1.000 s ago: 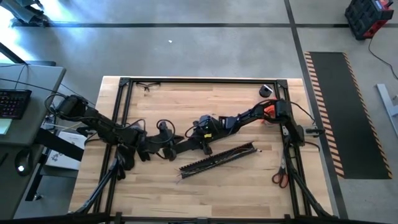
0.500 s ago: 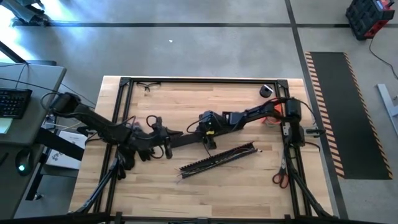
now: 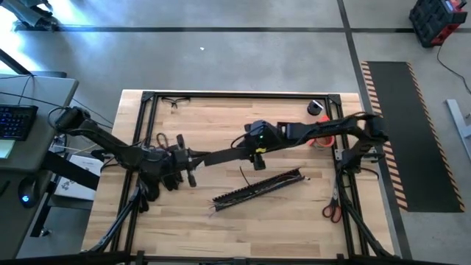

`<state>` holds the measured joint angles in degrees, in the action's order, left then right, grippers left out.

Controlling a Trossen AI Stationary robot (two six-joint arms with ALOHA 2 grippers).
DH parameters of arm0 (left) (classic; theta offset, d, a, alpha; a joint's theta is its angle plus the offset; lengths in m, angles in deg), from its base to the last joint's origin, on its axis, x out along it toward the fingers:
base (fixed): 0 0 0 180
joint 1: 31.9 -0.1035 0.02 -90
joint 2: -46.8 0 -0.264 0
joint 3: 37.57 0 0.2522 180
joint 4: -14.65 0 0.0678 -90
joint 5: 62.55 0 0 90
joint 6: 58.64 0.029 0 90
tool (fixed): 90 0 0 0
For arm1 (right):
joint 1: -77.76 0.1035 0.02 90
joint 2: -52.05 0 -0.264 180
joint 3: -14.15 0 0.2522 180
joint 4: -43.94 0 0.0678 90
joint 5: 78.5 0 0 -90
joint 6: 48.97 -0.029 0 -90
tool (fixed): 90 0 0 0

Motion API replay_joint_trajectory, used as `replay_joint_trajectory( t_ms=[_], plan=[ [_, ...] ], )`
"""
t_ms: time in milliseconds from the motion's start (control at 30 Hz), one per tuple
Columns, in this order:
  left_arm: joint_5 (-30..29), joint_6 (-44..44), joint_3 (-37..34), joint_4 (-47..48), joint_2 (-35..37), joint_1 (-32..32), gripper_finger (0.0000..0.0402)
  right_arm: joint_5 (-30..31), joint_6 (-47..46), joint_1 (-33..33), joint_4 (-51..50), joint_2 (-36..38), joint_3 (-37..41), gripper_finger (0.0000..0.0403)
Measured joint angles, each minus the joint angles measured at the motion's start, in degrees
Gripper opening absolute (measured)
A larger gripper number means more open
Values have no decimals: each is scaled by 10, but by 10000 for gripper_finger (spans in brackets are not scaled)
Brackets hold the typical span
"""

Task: Ziptie cables
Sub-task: Close the black cable duct

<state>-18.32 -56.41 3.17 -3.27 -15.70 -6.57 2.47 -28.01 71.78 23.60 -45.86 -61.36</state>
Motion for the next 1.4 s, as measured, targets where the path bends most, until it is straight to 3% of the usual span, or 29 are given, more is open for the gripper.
replay_joint_trajectory(
  t_ms=[133,300,533,767,900,1033,1233,1400],
  plan=[
    [-55,89,0,-74,2,41,0,45,-6,9,-52,69,0,206],
    [-59,159,0,-142,2,78,0,96,-30,36,-113,163,-1,206],
    [-59,170,0,-174,1,114,0,81,-85,112,-174,248,-2,206],
    [-45,250,57,-245,-65,139,0,47,-133,206,-172,202,-2,206],
    [-96,263,111,-223,-120,139,0,50,-135,223,-122,127,-2,206],
    [-127,175,130,-141,-141,143,0,45,-135,216,-79,47,-2,206],
    [-54,-115,130,92,-134,143,0,35,-151,200,-63,-8,-2,206],
    [-1,-217,129,199,-136,141,0,23,-173,191,-59,-11,-5,206]
  ],
)
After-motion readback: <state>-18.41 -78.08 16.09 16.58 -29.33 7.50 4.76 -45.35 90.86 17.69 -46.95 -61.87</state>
